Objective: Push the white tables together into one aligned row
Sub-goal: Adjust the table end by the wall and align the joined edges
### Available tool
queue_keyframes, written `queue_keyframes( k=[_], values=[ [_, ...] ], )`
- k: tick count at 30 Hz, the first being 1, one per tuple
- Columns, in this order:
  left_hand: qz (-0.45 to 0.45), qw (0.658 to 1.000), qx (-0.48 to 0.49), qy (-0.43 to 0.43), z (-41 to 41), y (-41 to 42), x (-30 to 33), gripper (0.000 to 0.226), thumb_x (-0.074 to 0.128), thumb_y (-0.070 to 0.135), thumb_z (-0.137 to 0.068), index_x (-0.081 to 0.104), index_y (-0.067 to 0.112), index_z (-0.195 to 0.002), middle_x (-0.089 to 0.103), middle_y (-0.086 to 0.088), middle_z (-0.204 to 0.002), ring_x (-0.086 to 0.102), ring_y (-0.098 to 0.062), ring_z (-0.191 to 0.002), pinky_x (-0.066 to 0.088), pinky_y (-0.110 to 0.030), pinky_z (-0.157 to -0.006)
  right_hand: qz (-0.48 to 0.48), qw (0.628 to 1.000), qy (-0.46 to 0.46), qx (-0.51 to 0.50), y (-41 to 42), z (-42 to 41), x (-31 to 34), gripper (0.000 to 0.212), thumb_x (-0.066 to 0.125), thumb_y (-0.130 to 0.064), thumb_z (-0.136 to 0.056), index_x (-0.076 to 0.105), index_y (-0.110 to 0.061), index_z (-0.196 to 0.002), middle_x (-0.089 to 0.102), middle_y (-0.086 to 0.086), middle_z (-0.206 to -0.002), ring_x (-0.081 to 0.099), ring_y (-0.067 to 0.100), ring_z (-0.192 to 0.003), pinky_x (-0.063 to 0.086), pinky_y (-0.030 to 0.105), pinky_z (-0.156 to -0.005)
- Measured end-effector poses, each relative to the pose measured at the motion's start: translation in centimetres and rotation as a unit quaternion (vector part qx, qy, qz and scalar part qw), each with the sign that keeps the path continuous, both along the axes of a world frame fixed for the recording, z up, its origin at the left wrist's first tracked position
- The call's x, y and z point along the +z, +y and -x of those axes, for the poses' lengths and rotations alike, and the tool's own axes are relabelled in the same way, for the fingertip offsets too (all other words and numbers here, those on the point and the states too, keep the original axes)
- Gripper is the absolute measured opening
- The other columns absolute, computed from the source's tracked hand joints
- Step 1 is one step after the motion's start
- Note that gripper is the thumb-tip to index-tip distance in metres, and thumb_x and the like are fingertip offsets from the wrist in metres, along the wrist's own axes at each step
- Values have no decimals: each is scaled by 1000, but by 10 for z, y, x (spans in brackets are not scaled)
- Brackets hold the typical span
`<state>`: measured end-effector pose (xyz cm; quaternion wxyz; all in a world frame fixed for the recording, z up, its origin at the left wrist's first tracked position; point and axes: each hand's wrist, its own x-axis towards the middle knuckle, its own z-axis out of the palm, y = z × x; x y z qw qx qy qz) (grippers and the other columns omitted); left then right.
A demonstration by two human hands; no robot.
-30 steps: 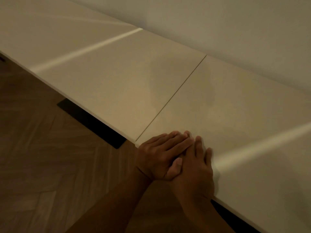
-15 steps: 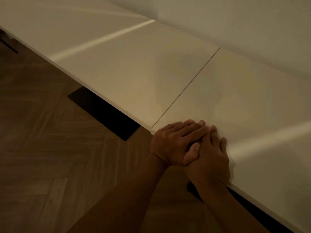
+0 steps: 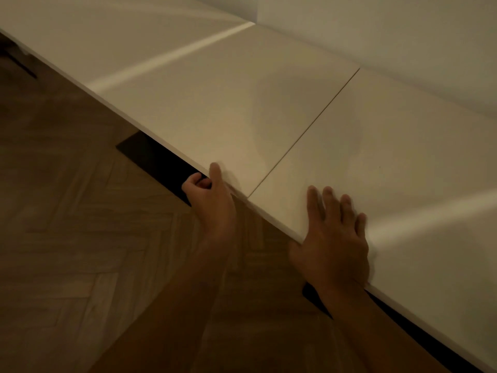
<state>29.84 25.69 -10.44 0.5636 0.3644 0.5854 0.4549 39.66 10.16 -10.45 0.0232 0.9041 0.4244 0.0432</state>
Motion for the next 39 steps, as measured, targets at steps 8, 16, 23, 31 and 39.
queue_keyframes(
  k=[8,16,23,31,39],
  values=[
    [174,976,-113,-67,-15,20,8,75,69,57,-88,45,8,-141,59,-9,-128,61,-29,-114,53,-48,-101,1,998,60,11,28,7,18,109,24,-92,-76,6,-22,-157,10,17,-163,8,46,-148,12,66,-116],
    [170,965,-182,-87,-5,17,1,54,63,55,-93,62,5,-113,73,-17,-109,73,-30,-97,62,-45,-86,-15,989,51,139,72,-2,10,90,25,-81,-88,7,-29,-158,7,0,-168,6,34,-153,14,68,-116],
    [150,974,-162,-40,-3,13,1,54,63,60,-91,64,8,-101,73,-13,-100,73,-27,-93,61,-49,-86,-19,989,62,136,75,0,13,87,30,-78,-87,15,-31,-158,16,-3,-166,14,35,-152,18,68,-115],
    [115,981,-157,-19,-4,7,-5,65,59,72,-84,65,12,-109,72,-10,-103,71,-25,-95,60,-48,-90,-20,989,67,132,77,2,14,88,29,-77,-85,19,-27,-156,21,1,-165,15,37,-151,20,69,-114],
    [122,985,-94,-75,-28,-10,-12,79,44,69,-96,23,21,-156,46,-3,-143,47,-23,-127,43,-43,-106,-38,985,107,126,76,4,17,91,51,-71,-82,16,-30,-155,15,4,-166,6,33,-152,10,67,-117]
  ],
)
